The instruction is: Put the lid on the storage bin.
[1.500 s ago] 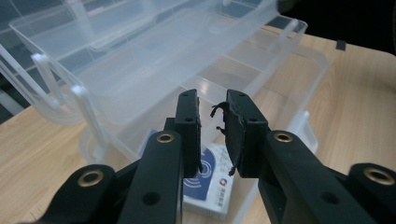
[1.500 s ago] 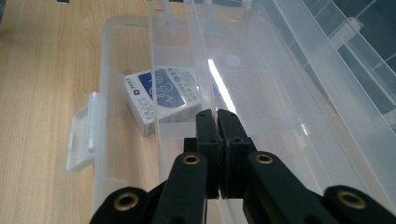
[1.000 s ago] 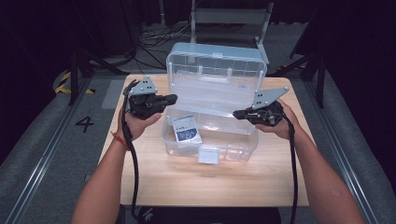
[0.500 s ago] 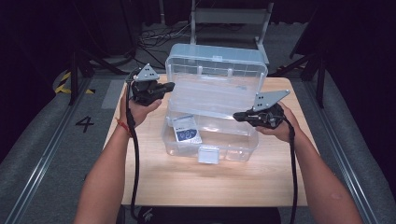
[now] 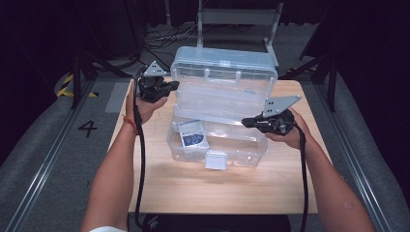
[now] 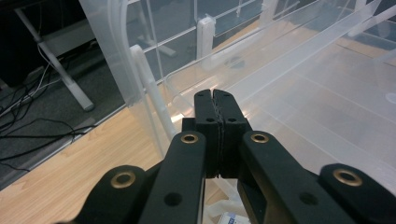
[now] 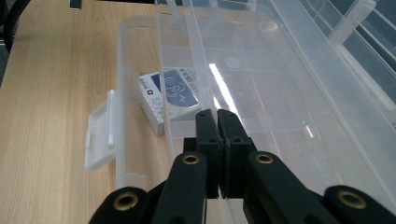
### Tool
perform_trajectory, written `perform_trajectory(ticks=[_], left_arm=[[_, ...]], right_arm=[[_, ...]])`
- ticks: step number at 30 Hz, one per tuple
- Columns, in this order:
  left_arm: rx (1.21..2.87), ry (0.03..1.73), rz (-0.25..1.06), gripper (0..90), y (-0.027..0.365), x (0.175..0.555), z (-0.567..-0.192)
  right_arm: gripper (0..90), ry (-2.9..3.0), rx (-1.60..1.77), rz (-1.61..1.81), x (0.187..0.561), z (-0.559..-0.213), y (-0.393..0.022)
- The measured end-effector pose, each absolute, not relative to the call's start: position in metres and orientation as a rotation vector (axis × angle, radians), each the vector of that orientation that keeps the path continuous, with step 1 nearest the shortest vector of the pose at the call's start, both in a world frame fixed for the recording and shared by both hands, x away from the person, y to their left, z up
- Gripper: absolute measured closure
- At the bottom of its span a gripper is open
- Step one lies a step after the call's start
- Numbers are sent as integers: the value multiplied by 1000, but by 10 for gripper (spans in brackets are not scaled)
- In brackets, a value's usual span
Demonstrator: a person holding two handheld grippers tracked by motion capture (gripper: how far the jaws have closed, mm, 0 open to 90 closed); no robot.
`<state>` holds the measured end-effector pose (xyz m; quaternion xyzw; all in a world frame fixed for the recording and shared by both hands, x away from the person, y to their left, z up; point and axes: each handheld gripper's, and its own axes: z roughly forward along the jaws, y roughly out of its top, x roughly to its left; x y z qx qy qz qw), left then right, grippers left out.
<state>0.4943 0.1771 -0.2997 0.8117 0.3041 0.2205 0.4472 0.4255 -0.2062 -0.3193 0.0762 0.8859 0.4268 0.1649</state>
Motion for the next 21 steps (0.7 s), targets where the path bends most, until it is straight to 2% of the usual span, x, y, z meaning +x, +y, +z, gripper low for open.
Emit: perform_trajectory(ticks=[21], left_arm=[[2004, 801, 528, 889, 185, 499, -309]], right_arm=[[874, 2491, 213, 1210, 414, -326, -206]])
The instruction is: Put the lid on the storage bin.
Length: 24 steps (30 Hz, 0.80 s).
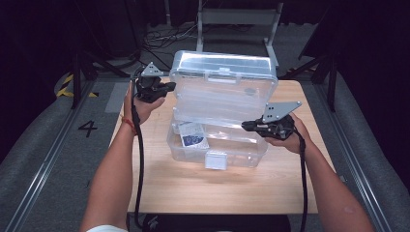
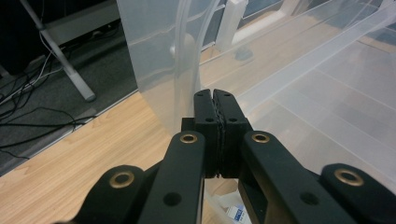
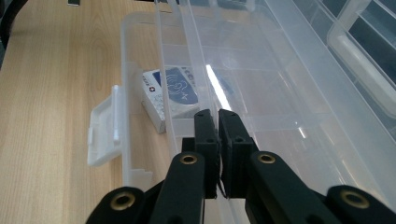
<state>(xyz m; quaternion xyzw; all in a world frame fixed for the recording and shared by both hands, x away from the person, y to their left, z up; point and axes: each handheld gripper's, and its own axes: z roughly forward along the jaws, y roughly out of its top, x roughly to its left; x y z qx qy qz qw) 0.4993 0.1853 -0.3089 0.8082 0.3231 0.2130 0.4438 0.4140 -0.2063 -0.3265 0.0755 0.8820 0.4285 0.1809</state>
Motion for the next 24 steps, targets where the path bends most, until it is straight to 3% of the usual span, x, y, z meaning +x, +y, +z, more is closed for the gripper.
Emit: perform_trajectory(ticks=[20, 24], left_arm=[[2031, 765, 511, 885, 184, 486, -316], [2018, 751, 507, 884, 186, 482, -316]], right_arm=[[815, 2423, 308, 1275, 400, -340, -225], [770, 2409, 342, 1253, 397, -344, -229]])
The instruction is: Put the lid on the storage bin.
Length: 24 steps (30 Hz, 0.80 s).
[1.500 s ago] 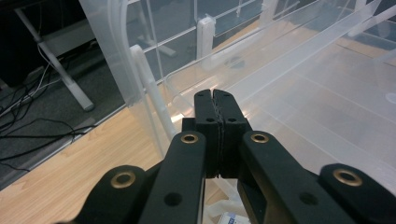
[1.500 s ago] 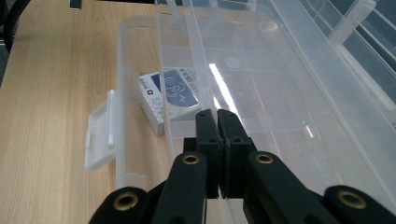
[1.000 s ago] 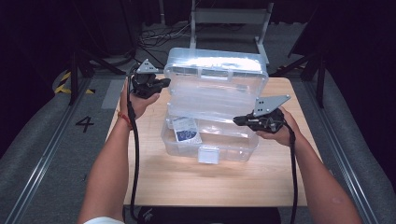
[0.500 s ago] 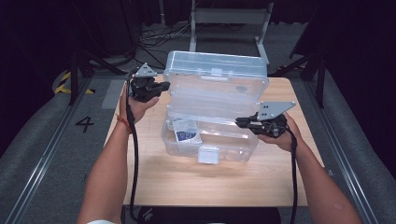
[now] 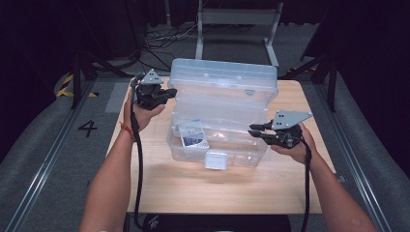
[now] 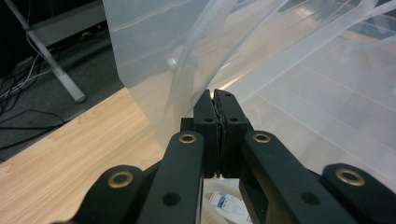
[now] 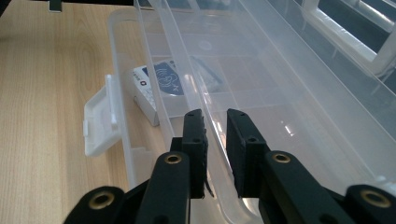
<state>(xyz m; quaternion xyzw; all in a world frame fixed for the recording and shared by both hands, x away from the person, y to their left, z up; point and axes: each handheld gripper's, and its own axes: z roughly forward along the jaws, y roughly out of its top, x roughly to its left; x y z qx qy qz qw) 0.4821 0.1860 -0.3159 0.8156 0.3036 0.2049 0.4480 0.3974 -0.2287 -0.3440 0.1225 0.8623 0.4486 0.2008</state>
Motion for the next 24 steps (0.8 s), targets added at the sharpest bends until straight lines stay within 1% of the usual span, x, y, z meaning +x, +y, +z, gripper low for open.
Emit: perform_trajectory(ticks=[1, 4, 7, 10, 20, 22, 24], left_arm=[[2025, 747, 510, 884, 186, 481, -316], [2042, 739, 511, 886, 186, 477, -317], [2040, 731, 510, 886, 187, 472, -317], [2038, 717, 505, 886, 188, 468, -317], [2083, 684, 502, 890, 190, 453, -326], [2104, 666, 523, 893, 190, 450, -328], [2120, 662, 519, 895, 190, 447, -330]], right_arm=[[748, 2404, 354, 1253, 396, -345, -231], [740, 2385, 380, 1311, 393, -348, -239], [713, 2367, 386, 1319, 387, -347, -245], [705, 2360, 394, 1322, 382, -346, -251], [602, 2352, 420, 1313, 371, -347, -259], [561, 2353, 432, 1304, 370, -348, -260], [553, 2360, 454, 1270, 369, -349, -261]])
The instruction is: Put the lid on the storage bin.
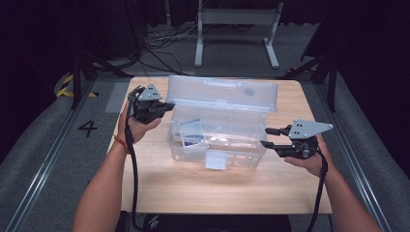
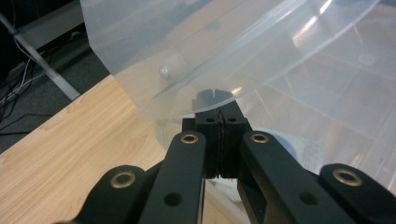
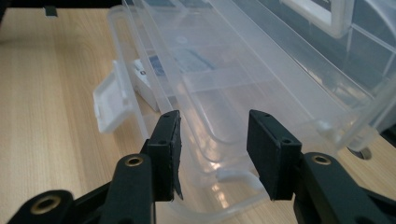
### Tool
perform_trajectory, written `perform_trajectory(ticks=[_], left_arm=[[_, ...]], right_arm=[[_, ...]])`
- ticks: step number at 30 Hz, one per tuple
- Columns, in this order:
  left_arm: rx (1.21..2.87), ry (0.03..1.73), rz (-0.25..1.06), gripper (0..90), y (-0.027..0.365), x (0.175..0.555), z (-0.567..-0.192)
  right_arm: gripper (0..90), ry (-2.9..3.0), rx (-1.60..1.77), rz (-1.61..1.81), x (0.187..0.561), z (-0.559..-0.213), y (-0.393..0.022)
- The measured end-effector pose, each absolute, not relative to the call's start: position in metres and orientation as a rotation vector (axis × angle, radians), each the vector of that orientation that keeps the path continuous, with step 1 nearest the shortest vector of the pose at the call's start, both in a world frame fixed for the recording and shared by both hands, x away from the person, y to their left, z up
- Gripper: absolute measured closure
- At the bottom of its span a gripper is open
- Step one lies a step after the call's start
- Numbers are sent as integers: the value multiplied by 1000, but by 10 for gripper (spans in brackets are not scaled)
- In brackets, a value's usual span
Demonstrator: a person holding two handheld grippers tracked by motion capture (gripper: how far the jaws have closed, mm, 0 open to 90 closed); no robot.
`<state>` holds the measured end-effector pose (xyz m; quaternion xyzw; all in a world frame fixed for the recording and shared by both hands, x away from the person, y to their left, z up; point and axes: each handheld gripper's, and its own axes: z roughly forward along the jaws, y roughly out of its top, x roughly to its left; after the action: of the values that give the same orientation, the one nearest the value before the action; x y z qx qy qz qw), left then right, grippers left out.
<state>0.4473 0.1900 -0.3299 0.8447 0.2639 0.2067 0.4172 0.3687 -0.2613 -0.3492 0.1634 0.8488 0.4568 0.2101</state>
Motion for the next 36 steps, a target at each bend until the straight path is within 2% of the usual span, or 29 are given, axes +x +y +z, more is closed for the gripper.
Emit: perform_trajectory(ticks=[12, 36], left_arm=[[2183, 639, 517, 896, 191, 437, -341], [2201, 681, 480, 896, 210, 413, -373]], right_arm=[[513, 2363, 514, 1266, 362, -360, -276], [506, 2373, 577, 1237, 359, -374, -287]])
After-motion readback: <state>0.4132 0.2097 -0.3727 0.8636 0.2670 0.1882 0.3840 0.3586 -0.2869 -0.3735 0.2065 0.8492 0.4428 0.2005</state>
